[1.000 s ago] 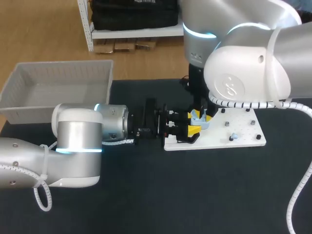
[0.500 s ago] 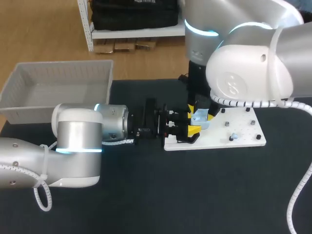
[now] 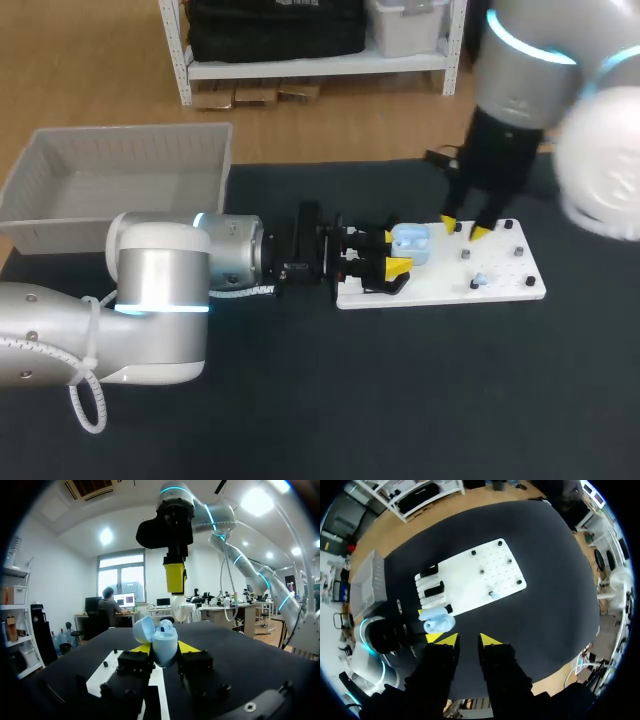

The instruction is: Pick up each earbud case from the left stands, insert the matching earbuds, close the lid, and place the case in the box.

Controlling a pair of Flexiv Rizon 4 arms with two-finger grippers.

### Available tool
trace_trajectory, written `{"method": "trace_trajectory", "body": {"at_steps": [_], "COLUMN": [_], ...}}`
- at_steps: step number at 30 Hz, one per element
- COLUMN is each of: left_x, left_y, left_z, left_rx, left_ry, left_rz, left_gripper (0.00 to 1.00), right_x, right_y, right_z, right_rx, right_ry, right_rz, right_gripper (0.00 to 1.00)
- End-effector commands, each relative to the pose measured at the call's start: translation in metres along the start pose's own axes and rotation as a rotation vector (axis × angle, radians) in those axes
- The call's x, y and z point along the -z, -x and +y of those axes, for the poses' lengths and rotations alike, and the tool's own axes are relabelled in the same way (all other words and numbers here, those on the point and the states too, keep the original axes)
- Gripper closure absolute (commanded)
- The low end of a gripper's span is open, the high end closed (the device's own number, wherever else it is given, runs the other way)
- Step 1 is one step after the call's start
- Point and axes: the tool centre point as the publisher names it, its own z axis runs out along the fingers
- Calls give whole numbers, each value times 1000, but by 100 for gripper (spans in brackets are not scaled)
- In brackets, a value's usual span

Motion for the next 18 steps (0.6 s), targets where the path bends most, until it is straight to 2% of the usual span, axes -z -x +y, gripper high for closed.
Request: {"method": "trace_trajectory", "body": {"at_steps": [1,5,7,11,14,18], "left_x": [-1,-1,-1,-1,-1,-1], "left_y": [0,0,0,0,0,0], "left_z": [0,0,0,0,0,0], "left_rx": [-2,-2,-2,-2,-2,-2], "left_ry": [4,4,4,4,4,4], "left_rz": [1,1,1,1,1,1], "left_gripper": [100,100,100,100,100,100], "right_x": [-3,-19,-29,-43,-51,-57], "right_y": [-9,-5,-2,3,5,7], "right_z": [-37,-46,-51,-52,-50,-46], "right_rx": [52,53,27,2,5,15], "right_ry": [186,165,158,186,216,256], "right_rz": [-72,-91,-84,-109,-132,-149], "right_gripper": [74,79,74,71,62,62]}}
